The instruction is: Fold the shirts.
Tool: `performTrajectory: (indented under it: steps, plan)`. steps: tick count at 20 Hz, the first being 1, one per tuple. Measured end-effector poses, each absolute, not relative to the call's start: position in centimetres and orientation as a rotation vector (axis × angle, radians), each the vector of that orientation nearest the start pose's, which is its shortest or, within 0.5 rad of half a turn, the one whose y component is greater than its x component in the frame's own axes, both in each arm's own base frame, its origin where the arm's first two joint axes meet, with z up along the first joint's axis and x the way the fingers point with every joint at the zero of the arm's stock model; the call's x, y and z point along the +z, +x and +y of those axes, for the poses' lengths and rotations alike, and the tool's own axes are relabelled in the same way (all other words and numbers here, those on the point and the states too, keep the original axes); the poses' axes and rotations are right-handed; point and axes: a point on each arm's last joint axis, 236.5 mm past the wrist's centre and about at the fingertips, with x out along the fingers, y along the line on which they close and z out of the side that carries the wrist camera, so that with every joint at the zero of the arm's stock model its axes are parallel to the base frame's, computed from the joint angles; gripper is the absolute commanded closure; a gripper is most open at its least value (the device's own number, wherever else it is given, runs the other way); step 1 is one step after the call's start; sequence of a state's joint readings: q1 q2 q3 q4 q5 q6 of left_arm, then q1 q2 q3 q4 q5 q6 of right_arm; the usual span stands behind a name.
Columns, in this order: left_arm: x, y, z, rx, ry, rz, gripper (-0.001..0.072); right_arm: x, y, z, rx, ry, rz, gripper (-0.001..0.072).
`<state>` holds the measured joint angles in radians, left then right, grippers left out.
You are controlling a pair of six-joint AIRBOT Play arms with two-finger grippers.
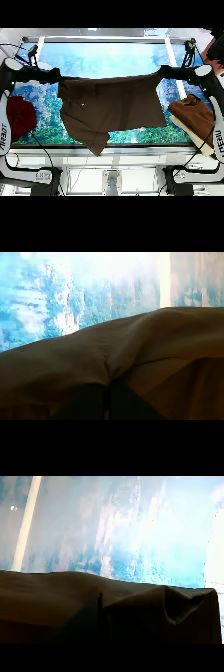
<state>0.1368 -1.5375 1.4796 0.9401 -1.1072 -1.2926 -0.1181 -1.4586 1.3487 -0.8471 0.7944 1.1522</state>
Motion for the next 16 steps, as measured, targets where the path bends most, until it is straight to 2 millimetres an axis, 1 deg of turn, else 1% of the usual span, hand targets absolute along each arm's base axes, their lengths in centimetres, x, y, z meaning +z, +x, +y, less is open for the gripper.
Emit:
performTrajectory:
  steps: [2, 4, 7, 11, 13, 16]
  plan:
    - [4.2, 48.5, -6.6, -0.375, -0.365, 1.086, 0.0699, 7.1, 52.3, 4.8, 0.295, 0.327, 0.781, 0.0691]
    - [2.1, 47.5, -6.9, -0.378, -0.314, 1.163, 0.0699, 5.8, 52.1, 4.2, 0.279, 0.293, 0.816, 0.0691]
    - [-0.8, 46.3, -6.3, -0.331, -0.267, 1.269, 0.0699, 3.7, 51.8, 3.6, 0.257, 0.260, 0.872, 0.0692]
    - [-3.1, 45.1, -5.4, -0.268, -0.246, 1.362, 0.0699, 0.1, 51.6, 3.1, 0.240, 0.251, 0.952, 0.0692]
    - [-4.0, 44.1, -5.4, -0.261, -0.237, 1.413, 0.0699, -2.0, 51.5, 3.0, 0.234, 0.254, 0.994, 0.0692]
    - [-5.4, 42.5, -5.8, -0.263, -0.227, 1.480, 0.0699, -4.3, 51.3, 2.9, 0.230, 0.260, 1.039, 0.0692]
